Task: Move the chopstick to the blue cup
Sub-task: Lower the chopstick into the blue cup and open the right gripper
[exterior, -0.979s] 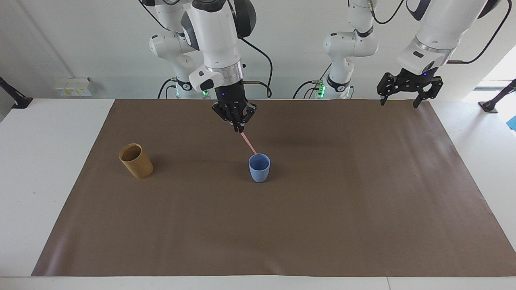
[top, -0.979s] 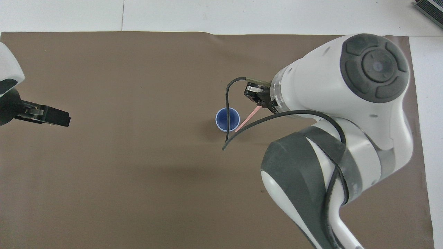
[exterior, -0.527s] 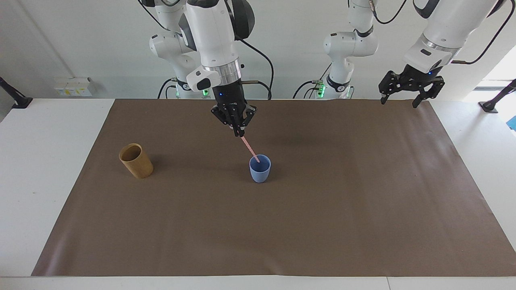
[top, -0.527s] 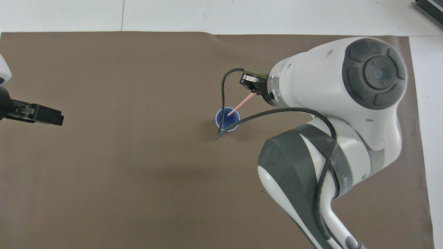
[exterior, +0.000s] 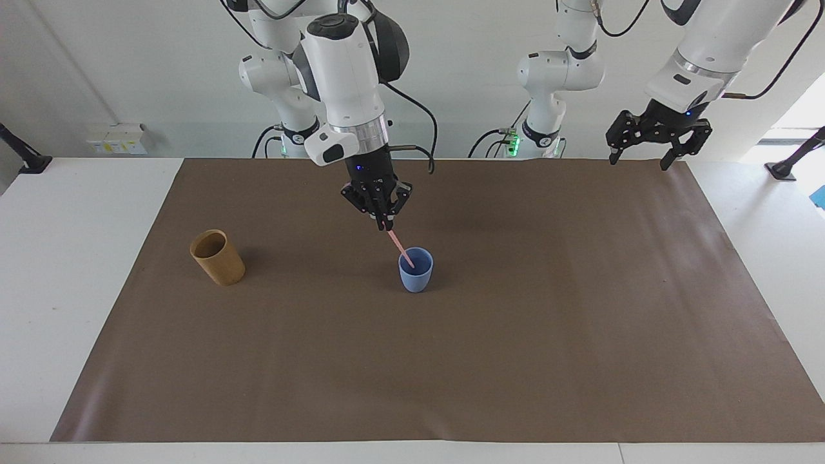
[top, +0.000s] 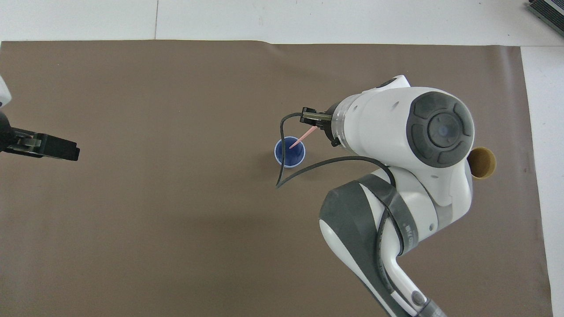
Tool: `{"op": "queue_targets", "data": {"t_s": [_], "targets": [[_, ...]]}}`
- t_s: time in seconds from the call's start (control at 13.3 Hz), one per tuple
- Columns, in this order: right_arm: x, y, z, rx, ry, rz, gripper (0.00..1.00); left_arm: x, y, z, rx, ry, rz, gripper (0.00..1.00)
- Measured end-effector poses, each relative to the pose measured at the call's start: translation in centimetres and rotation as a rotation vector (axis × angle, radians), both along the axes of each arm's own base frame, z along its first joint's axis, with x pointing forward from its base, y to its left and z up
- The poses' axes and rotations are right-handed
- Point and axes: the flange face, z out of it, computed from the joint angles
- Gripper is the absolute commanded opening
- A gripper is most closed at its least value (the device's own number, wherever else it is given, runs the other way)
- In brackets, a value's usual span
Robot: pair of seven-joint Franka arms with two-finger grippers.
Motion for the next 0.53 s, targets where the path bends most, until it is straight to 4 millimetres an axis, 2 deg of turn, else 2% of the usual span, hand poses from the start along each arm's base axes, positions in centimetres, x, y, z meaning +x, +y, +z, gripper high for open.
{"op": "queue_targets", "data": {"t_s": [0.08, 0.38, 0.45, 0.53], "targets": [[-0.3, 0.4, -0.8, 0.004, -0.012, 0.009, 0.00, 0.0, -0.1, 0.0, 0.000, 0.001, -0.001, 1.00], [-1.1, 0.8, -2.3, -0.017, -0.015, 0.066, 0.28, -0.2, -0.2, -0.1, 0.001, 0.008, -0.019, 1.00], [-1.2, 0.8, -2.4, -0.022, -0.014, 0.076, 0.29, -0.2, -0.1, -0.1, 0.002, 0.009, -0.036, 1.00], [-1.5, 0.7, -2.5, -0.026, -0.012, 0.083, 0.38, -0.2, 0.0, 0.0, 0.002, 0.008, -0.046, 1.00]]}}
